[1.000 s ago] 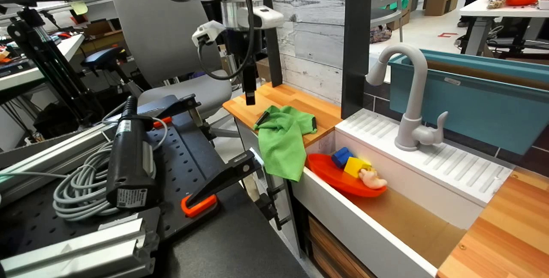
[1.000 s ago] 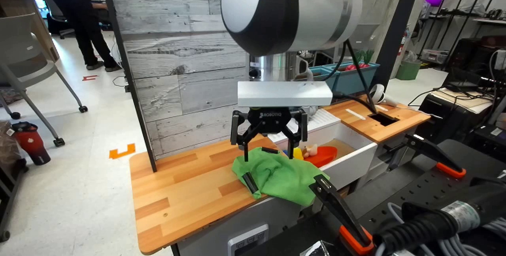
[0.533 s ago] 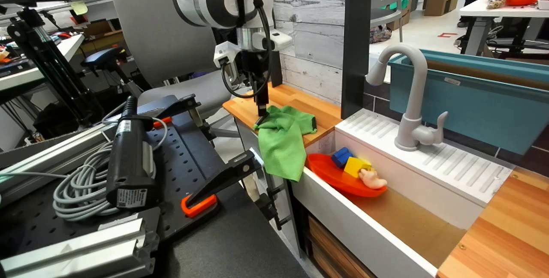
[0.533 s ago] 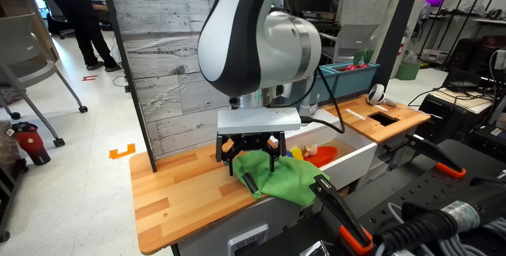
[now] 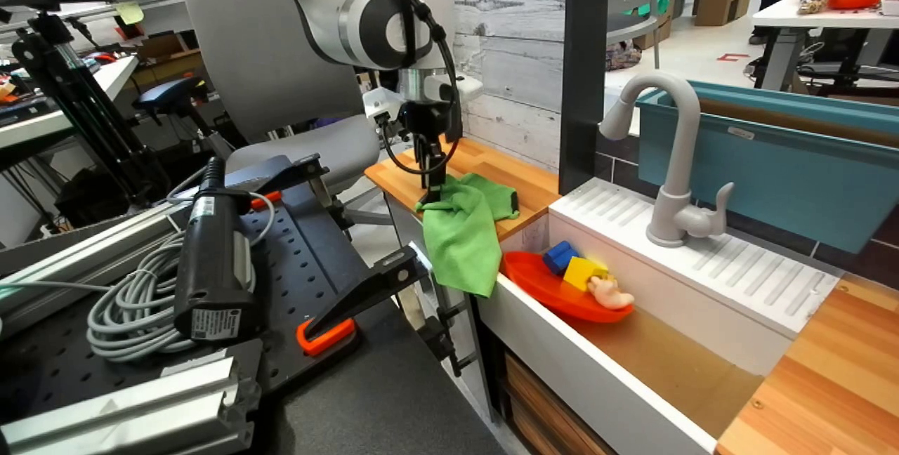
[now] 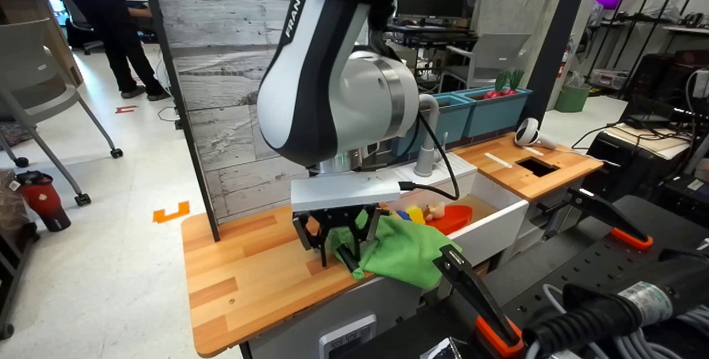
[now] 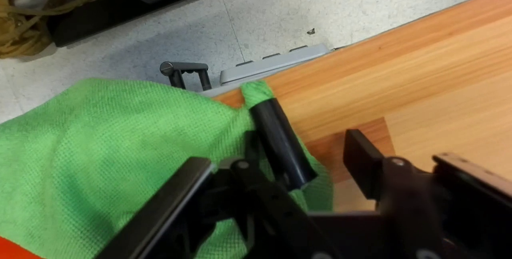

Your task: Fold the green towel from left to right.

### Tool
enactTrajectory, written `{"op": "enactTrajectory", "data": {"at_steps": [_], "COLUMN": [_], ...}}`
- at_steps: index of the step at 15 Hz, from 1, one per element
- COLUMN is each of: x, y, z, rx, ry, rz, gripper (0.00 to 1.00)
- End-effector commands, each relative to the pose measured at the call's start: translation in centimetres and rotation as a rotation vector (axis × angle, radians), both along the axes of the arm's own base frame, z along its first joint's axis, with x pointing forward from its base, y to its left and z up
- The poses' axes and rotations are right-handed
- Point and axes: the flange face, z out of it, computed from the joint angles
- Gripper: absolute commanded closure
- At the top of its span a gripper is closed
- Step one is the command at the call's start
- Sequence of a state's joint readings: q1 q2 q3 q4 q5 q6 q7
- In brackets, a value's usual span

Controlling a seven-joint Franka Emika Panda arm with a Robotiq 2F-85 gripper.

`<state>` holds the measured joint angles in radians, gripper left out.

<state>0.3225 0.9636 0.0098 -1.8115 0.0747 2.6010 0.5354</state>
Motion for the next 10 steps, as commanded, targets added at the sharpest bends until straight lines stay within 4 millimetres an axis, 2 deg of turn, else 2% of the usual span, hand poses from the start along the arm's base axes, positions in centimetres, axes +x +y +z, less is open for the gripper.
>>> {"op": "enactTrajectory", "data": {"at_steps": [1, 3, 5, 7, 10], "x": [1.1, 1.3, 1.5, 1.5, 1.2], "y": [0.5, 0.9, 1.4, 1.9, 3.8], "z": [-0.4, 0.3, 1.4, 2.6, 5.4], "rx": [-0.009, -0.004, 0.002, 0.015, 0.026], "ry": [0.035, 0.054, 0.043, 0.027, -0.029], "rz": [0.029, 0.035, 0.044, 0.053, 0.07], "gripper": [0.73, 0.88, 1.0, 1.0, 0.99]}}
